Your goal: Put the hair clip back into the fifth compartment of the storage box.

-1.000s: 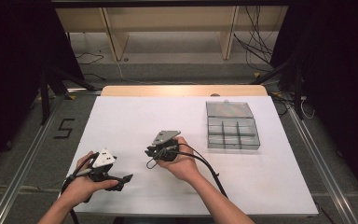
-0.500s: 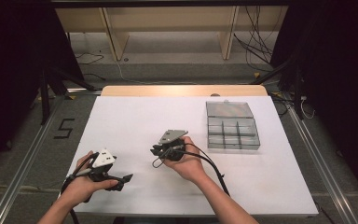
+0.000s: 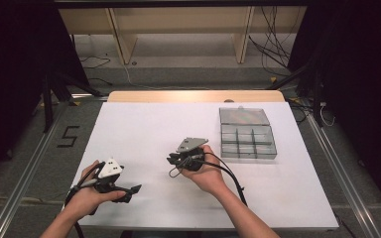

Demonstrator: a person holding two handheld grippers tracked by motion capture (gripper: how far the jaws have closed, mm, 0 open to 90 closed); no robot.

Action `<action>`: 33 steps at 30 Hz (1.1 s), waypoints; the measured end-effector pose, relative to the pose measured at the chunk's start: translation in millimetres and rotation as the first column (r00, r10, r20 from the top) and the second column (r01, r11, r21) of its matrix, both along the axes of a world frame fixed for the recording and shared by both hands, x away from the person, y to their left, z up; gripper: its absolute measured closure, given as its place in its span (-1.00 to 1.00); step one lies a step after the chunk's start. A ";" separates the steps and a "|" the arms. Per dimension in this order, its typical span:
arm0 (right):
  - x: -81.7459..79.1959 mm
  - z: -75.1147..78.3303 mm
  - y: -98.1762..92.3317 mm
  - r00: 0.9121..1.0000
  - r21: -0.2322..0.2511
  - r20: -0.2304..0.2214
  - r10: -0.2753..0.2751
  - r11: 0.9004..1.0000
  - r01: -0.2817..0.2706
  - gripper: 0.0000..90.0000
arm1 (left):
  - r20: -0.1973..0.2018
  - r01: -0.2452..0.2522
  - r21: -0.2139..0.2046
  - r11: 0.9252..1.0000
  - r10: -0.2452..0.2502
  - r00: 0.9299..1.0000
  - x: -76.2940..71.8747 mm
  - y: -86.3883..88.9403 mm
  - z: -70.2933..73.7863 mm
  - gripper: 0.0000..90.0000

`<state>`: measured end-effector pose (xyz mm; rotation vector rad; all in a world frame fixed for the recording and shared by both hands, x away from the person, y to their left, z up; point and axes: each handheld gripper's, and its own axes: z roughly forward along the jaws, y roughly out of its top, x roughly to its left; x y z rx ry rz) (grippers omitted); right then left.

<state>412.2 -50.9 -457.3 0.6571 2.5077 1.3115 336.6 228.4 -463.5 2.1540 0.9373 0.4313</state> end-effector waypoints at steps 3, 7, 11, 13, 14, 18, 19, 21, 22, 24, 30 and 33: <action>-0.7 -0.3 -3.5 1.000 0.000 -0.001 -0.004 1.000 0.004 0.79 | 0.000 0.000 0.000 1.000 0.000 1.000 -0.1 0.0 0.1 -0.80; -2.2 -0.5 -7.9 1.000 -0.008 -0.001 -0.010 1.000 0.010 0.79 | 0.000 -0.001 0.000 1.000 0.001 1.000 0.1 0.1 -0.2 -0.80; -2.4 1.5 -11.7 1.000 0.000 0.003 -0.017 1.000 0.017 0.79 | 0.000 -0.001 0.000 1.000 0.001 1.000 0.0 0.0 0.1 -0.80; -2.7 1.8 -13.5 1.000 0.005 0.006 -0.020 1.000 0.019 0.79 | 0.000 -0.001 0.000 1.000 0.001 1.000 0.0 0.1 -0.1 -0.80; -3.2 2.0 -14.8 1.000 0.004 0.002 -0.020 1.000 0.020 0.79 | 0.000 -0.001 0.000 1.000 0.001 1.000 -0.1 0.1 -0.1 -0.80; -4.6 0.4 -21.2 1.000 0.007 0.006 -0.029 1.000 0.029 0.79 | 0.000 -0.003 -0.002 1.000 0.003 1.000 0.1 -0.3 -0.4 -0.80; -5.1 0.1 -22.9 0.999 0.007 0.003 -0.033 0.999 0.033 0.79 | 0.000 -0.001 0.002 1.000 0.001 1.000 0.2 -0.1 -0.3 -0.80; -5.5 -0.2 -26.9 0.999 0.002 -0.001 -0.039 0.999 0.039 0.79 | 0.000 -0.004 -0.002 1.000 0.004 1.000 0.0 -0.4 -0.4 -0.80; -5.8 -0.5 -28.4 0.999 0.008 -0.003 -0.044 0.999 0.044 0.79 | 0.000 -0.001 0.002 1.000 0.001 1.000 0.1 -0.1 -0.2 -0.80; -6.2 -0.3 -31.6 0.999 0.007 -0.001 -0.049 0.999 0.049 0.79 | 0.000 -0.004 -0.002 1.000 0.004 1.000 0.1 -0.3 -0.4 -0.80; -8.7 0.8 -38.3 0.998 0.010 0.004 -0.056 0.998 0.056 0.79 | 0.000 -0.005 -0.002 1.000 0.005 1.000 0.3 -0.3 -0.5 -0.80; -9.8 0.2 -40.8 0.998 0.015 -0.001 -0.062 0.998 0.062 0.79 | -0.001 -0.005 0.000 1.000 0.005 1.000 0.2 -0.3 -0.5 -0.80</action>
